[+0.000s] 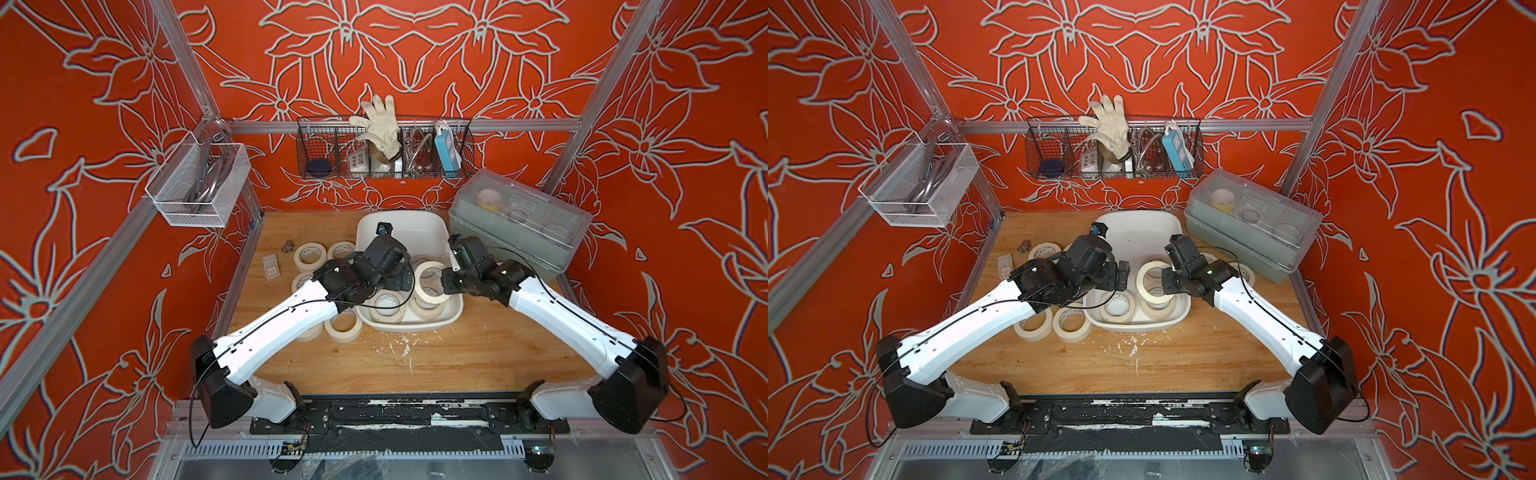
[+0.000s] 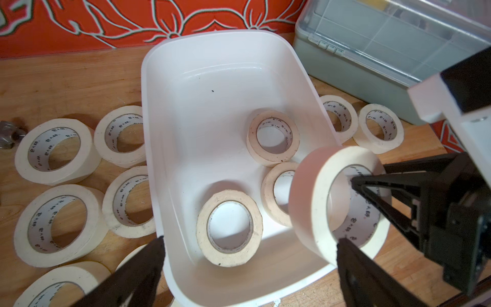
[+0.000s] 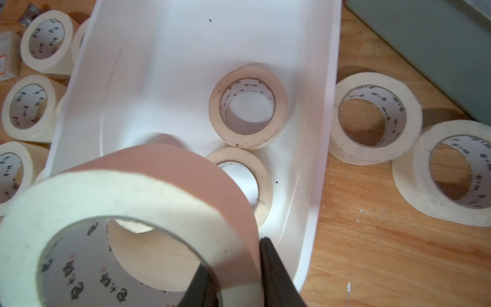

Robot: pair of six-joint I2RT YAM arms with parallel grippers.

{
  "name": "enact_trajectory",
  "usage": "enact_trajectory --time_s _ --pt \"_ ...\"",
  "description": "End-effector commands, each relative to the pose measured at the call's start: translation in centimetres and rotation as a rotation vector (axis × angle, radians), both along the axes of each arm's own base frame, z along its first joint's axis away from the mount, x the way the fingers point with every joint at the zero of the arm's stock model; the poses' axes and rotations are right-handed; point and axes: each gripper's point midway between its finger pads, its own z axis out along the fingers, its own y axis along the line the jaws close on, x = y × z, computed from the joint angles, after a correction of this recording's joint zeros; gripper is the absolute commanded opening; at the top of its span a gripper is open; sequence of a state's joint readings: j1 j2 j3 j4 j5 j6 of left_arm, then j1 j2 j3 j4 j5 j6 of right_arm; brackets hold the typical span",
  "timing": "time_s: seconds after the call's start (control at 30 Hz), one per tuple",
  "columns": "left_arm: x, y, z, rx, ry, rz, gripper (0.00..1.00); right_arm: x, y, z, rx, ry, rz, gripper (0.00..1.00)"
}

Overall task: Take out the art tape in the storage box
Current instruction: Place the art tape at the center of the board.

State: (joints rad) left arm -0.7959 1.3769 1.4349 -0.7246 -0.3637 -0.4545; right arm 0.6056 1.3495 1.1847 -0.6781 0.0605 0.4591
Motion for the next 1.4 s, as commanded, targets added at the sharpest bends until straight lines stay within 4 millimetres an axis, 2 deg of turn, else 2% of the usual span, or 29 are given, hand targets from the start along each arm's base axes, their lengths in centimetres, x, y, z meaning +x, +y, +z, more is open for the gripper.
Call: enact_trajectory --time_s 0.0,0.17,0.33,0.47,0.63,1.13,1.37 --pt "0.3 1.4 0.9 -0.032 -0.035 0.05 0.99 0.3 -2.6 3.1 -0.007 -0.063 -0.038 0.0" --pt "0.4 2.5 0.3 -0.042 -0.026 0.081 0.99 0.2 -6.8 4.2 -0.024 -0.077 -0.13 0.0" --pt "0.8 3.2 -0.7 -0.036 -0.005 0.104 0.99 -0.4 -11.1 4.1 -0.026 -0.077 -0.277 0.0" --pt "1.0 3.3 -0.9 -0.036 0.002 0.111 0.99 -0.9 -13.9 3.4 -0.027 -0.064 -0.402 0.0" --pt "1.2 3.3 -1.0 -0.04 0.003 0.113 0.99 -0.9 -16.3 1.0 -0.001 -0.031 -0.517 0.0" --pt "1.2 3.7 -1.3 -0.032 0.014 0.12 0.99 0.2 -16.9 -8.5 -0.038 0.147 -0.54 0.0" --pt "1.2 3.8 -1.3 -0.025 0.013 0.122 0.99 0.7 -14.8 -12.1 0.008 0.267 -0.466 0.0"
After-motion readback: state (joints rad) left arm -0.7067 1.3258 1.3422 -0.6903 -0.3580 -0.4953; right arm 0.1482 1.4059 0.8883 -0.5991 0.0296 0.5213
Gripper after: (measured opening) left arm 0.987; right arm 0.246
